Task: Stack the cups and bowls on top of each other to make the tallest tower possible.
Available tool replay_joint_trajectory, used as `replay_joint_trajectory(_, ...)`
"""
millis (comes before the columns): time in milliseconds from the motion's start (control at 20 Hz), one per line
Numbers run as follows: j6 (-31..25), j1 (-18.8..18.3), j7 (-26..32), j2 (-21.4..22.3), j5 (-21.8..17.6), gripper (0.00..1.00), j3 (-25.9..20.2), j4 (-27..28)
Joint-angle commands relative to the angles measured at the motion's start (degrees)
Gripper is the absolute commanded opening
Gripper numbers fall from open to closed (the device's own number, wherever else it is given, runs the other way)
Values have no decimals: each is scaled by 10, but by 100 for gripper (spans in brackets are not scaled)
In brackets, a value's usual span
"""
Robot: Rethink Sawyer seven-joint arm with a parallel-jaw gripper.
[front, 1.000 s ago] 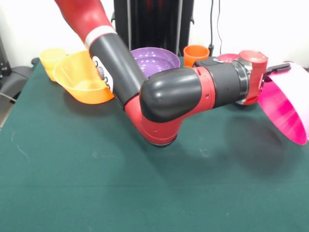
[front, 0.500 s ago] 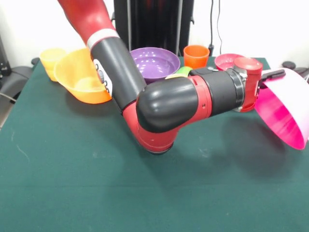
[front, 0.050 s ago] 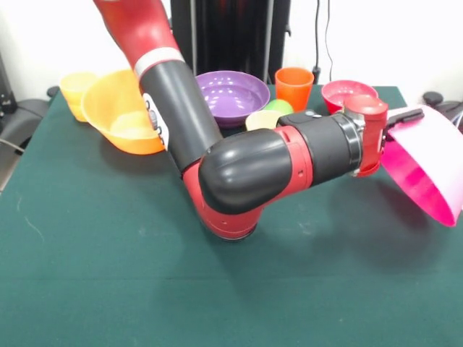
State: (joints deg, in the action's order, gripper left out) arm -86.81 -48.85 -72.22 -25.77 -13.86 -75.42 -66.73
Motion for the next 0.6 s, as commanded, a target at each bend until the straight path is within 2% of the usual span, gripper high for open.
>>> replay_joint_trajectory(50, -17, 8, 187, -38, 27, 100, 40, 85)
replay_joint_trajectory(600, 18, -6, 192, -37, 19, 100, 40, 80)
